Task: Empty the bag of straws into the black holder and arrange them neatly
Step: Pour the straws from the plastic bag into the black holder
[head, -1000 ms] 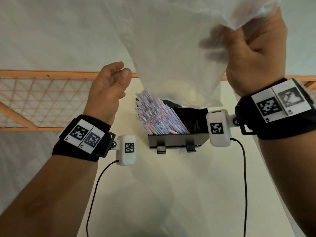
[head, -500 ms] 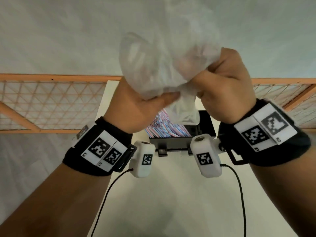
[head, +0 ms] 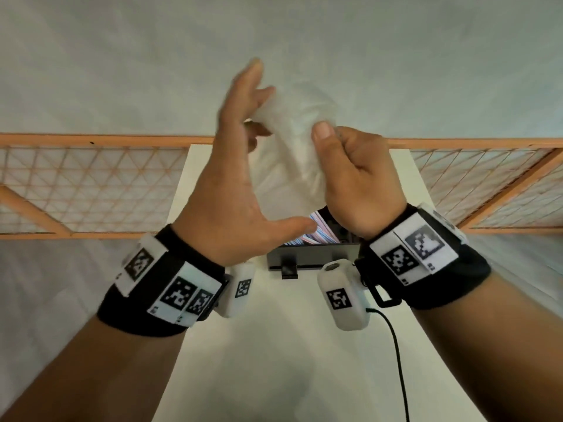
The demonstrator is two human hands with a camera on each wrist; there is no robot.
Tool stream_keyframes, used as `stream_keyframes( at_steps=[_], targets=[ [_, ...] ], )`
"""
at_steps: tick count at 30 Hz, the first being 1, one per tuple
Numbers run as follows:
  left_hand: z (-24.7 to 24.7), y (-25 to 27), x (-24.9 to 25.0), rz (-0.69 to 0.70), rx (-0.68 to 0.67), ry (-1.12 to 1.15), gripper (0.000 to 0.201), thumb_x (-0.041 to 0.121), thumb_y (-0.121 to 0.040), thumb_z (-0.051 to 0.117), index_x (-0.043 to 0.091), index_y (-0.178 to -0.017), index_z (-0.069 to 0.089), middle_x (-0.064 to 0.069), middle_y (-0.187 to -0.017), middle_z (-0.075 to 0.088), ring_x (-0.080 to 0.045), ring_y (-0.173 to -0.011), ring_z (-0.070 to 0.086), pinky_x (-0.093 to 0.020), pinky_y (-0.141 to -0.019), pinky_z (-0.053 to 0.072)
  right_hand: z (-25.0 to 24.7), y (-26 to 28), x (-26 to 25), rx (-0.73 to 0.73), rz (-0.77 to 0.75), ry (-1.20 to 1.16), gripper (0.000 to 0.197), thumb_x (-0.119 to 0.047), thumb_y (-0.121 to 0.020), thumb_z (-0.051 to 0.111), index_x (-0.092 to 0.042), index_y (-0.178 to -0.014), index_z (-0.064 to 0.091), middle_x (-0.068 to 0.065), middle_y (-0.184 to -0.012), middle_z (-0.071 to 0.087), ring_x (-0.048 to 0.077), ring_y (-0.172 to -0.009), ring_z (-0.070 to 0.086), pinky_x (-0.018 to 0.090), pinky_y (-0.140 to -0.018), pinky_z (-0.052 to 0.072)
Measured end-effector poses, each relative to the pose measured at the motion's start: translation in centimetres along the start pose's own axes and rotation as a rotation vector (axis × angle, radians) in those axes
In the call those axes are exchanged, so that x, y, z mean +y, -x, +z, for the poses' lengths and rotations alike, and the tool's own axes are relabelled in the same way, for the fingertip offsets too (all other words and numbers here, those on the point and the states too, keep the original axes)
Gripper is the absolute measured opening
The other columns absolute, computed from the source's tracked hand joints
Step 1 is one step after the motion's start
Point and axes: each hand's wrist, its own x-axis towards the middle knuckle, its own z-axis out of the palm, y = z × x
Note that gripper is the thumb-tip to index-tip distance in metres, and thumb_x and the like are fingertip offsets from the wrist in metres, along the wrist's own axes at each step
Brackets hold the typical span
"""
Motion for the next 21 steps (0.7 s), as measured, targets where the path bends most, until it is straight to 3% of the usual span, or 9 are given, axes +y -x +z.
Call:
stream_keyframes(
  at_steps=[2, 5, 7, 9, 11, 13, 15, 18, 21],
  targets=[
    [0.5, -0.1, -0.2, 0.046, -0.061, -0.097, 0.116, 0.026, -0.063, 0.095, 0.014, -0.152, 0.021, -0.004, -0.154, 0.031, -0.021, -0.145, 0.033, -0.035, -0.117, 0.032, 0.7, -0.2, 0.1, -0.061, 0.096, -0.157, 0.044, -0.025, -0.100, 0.044, -0.008, -0.059, 0.041, 0.000, -0.051, 0.036, 0.009, -0.048, 0.032, 0.026, -0.047, 0.029],
    [1.4, -0.1, -1.2, -0.031, -0.004, -0.038, 0.080, 0.001, -0.067, 0.080, 0.014, -0.141, 0.051, -0.002, -0.133, 0.059, -0.013, -0.120, 0.058, -0.035, -0.099, 0.050, 1.6, -0.4, 1.0, -0.171, 0.237, -0.259, 0.048, -0.034, -0.089, 0.047, 0.010, -0.071, 0.053, 0.012, -0.063, 0.053, 0.021, -0.058, 0.047, 0.035, -0.059, 0.040],
    [1.3, 0.0, -1.6, -0.148, 0.075, -0.074, 0.062, -0.002, -0.066, 0.069, 0.016, -0.125, 0.064, 0.003, -0.106, 0.070, -0.010, -0.096, 0.066, -0.029, -0.079, 0.056, 1.3, -0.3, 1.9, -0.130, 0.196, -0.089, 0.055, -0.052, -0.085, 0.051, 0.003, -0.085, 0.058, 0.012, -0.079, 0.063, 0.025, -0.068, 0.056, 0.042, -0.067, 0.050],
    [1.2, 0.2, -1.8, -0.282, 0.112, -0.144, 0.043, 0.007, -0.069, 0.069, 0.022, -0.109, 0.069, 0.009, -0.086, 0.070, -0.009, -0.079, 0.065, -0.022, -0.064, 0.053, 0.3, 0.4, 2.0, -0.082, 0.071, 0.030, 0.063, -0.062, -0.078, 0.055, -0.012, -0.117, 0.054, 0.003, -0.110, 0.060, 0.011, -0.087, 0.060, 0.029, -0.073, 0.053],
    [1.5, 0.3, -1.6, -0.310, 0.098, -0.197, 0.038, 0.018, -0.070, 0.075, 0.023, -0.106, 0.066, 0.011, -0.083, 0.067, -0.008, -0.076, 0.063, -0.020, -0.062, 0.050, -0.2, 1.1, 2.3, -0.168, -0.025, 0.115, 0.070, -0.057, -0.077, 0.064, -0.017, -0.131, 0.047, -0.003, -0.119, 0.057, 0.008, -0.099, 0.060, 0.023, -0.073, 0.053],
    [2.5, 0.7, -1.3, -0.289, 0.027, -0.126, 0.069, 0.023, -0.067, 0.083, 0.020, -0.128, 0.053, 0.008, -0.100, 0.063, -0.007, -0.087, 0.063, -0.023, -0.073, 0.054, 0.1, 1.7, 3.0, -0.239, -0.016, 0.137, 0.049, -0.047, -0.084, 0.063, -0.014, -0.120, 0.060, -0.002, -0.101, 0.068, 0.012, -0.086, 0.066, 0.030, -0.069, 0.054],
    [3.4, 1.2, -1.4, -0.236, 0.010, -0.071, 0.089, 0.029, -0.063, 0.085, 0.020, -0.139, 0.039, 0.000, -0.118, 0.053, -0.019, -0.108, 0.059, -0.035, -0.088, 0.055, 0.5, 1.9, 3.5, -0.232, 0.091, -0.006, 0.036, -0.040, -0.092, 0.055, -0.006, -0.097, 0.068, 0.007, -0.080, 0.072, 0.020, -0.070, 0.069, 0.037, -0.061, 0.053],
    [4.3, 2.0, -1.6, -0.129, 0.072, -0.134, 0.071, 0.021, -0.063, 0.085, 0.015, -0.127, 0.055, -0.008, -0.125, 0.043, -0.023, -0.118, 0.052, -0.038, -0.090, 0.054, 1.0, 2.2, 4.0, -0.298, 0.245, -0.345, 0.044, -0.030, -0.097, 0.047, 0.009, -0.087, 0.066, 0.022, -0.081, 0.071, 0.030, -0.073, 0.069, 0.040, -0.069, 0.054],
    [4.2, 2.6, -2.2, -0.047, 0.159, -0.123, 0.042, -0.005, -0.067, 0.077, 0.003, -0.107, 0.068, -0.008, -0.109, 0.064, -0.020, -0.101, 0.063, -0.034, -0.079, 0.055, 1.6, 2.4, 4.4, -0.400, 0.289, -0.481, 0.046, -0.029, -0.097, 0.043, 0.011, -0.092, 0.063, 0.022, -0.087, 0.068, 0.025, -0.084, 0.065, 0.031, -0.077, 0.052]
  ],
)
